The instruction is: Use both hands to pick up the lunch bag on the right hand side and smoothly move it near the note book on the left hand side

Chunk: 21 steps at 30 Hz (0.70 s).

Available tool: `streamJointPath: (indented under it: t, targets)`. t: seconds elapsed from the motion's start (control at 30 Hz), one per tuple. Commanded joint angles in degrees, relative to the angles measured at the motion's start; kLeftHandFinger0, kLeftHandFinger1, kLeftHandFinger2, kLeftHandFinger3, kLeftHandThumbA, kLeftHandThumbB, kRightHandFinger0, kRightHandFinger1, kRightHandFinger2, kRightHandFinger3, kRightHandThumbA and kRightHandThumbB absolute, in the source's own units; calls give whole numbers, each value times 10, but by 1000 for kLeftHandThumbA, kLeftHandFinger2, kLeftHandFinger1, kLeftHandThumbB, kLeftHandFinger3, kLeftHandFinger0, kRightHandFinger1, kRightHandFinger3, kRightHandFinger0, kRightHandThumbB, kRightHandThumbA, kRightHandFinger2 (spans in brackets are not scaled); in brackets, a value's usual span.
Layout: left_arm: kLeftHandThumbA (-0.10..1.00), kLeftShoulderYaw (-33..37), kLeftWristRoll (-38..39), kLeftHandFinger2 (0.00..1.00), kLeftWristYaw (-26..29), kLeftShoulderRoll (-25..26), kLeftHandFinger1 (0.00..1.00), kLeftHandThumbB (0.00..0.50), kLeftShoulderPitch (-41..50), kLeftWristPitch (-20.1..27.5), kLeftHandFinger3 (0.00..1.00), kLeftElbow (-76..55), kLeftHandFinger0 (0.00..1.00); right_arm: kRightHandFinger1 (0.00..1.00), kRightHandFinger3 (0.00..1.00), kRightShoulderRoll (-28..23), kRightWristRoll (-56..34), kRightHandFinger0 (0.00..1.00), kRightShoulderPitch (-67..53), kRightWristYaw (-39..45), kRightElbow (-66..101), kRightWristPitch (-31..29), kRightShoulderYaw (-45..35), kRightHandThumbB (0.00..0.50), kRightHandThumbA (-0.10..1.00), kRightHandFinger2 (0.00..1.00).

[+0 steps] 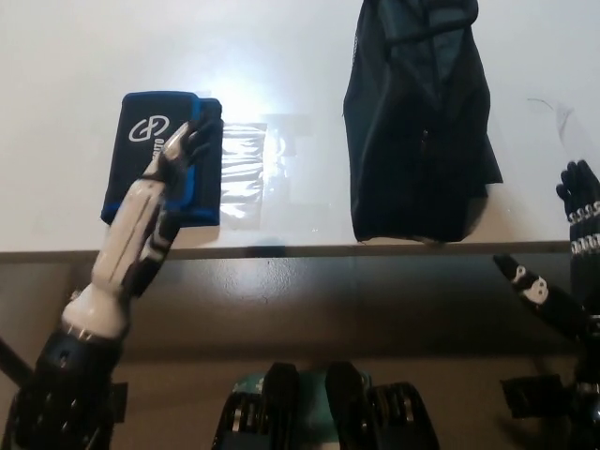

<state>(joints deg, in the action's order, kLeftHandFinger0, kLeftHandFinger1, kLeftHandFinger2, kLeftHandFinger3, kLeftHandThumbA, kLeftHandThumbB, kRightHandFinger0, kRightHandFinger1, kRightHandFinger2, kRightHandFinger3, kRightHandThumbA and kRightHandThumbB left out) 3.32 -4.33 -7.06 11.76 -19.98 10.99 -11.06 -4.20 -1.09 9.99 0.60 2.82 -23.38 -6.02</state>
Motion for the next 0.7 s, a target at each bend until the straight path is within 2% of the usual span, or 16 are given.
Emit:
streamJointPath:
  t: [0.0, 0.13, 0.17, 0.23, 0.3, 0.53, 0.57, 0.67]
  targets:
    - [1000, 11, -26, 1000, -2, -15, 1000, 297, -59, -59, 1000, 23, 1000, 1000, 1000, 10, -2, 1000, 36, -19, -5, 8, -5, 310, 1000, 1000]
    - [1000, 23, -48, 1000, 3, -22, 1000, 284, -103, -52, 1000, 74, 1000, 1000, 1000, 18, -30, 1000, 61, -24, -30, 18, -12, 305, 1000, 1000]
    - [1000, 26, -49, 1000, 1, -23, 1000, 303, -115, -58, 1000, 84, 1000, 1000, 1000, 19, -36, 1000, 68, -24, -36, 22, -13, 296, 1000, 1000]
    - [1000, 32, -48, 1000, -5, -23, 1000, 302, -133, -64, 1000, 102, 1000, 1000, 1000, 20, -37, 1000, 79, -24, -46, 24, -15, 285, 1000, 1000]
    - [1000, 37, -46, 1000, -9, -28, 1000, 333, -156, -74, 1000, 126, 1000, 1000, 1000, 19, -44, 1000, 92, -22, -61, 25, -17, 265, 1000, 1000]
    - [1000, 38, -36, 1000, -5, -52, 1000, 399, -218, -121, 1000, 195, 1000, 1000, 1000, 17, -69, 1000, 124, -16, -102, 33, -23, 300, 1000, 1000]
    - [1000, 36, -33, 1000, -5, -55, 1000, 394, -225, -124, 1000, 207, 1000, 1000, 1000, 17, -74, 1000, 125, -15, -107, 34, -24, 288, 1000, 1000]
    - [1000, 29, -25, 1000, -4, -65, 1000, 385, -243, -137, 1000, 240, 1000, 1000, 1000, 18, -85, 1000, 135, -13, -120, 36, -25, 297, 1000, 1000]
